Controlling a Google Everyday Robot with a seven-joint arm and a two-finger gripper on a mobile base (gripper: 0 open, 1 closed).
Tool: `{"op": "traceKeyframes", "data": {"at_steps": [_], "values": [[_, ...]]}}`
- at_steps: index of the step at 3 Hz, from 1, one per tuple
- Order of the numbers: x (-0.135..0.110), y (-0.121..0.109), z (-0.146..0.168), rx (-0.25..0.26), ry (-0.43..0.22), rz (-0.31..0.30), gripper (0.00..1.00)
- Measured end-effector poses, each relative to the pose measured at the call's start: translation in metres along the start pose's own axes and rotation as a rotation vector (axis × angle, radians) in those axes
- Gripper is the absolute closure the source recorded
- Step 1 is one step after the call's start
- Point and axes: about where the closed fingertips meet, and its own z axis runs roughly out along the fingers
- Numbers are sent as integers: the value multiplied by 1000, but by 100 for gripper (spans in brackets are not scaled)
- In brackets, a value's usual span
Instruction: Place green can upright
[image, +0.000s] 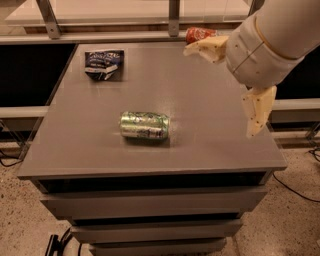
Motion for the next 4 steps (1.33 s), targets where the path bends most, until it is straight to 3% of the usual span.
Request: {"op": "traceKeyframes", "data": {"at_steps": [1, 2, 3, 4], "values": [[-11, 8, 22, -75, -7, -244, 0], [-12, 7, 19, -72, -4, -338, 0], [-13, 7, 19, -71, -4, -339, 0], [-18, 3, 20, -70, 11, -446, 0]]}}
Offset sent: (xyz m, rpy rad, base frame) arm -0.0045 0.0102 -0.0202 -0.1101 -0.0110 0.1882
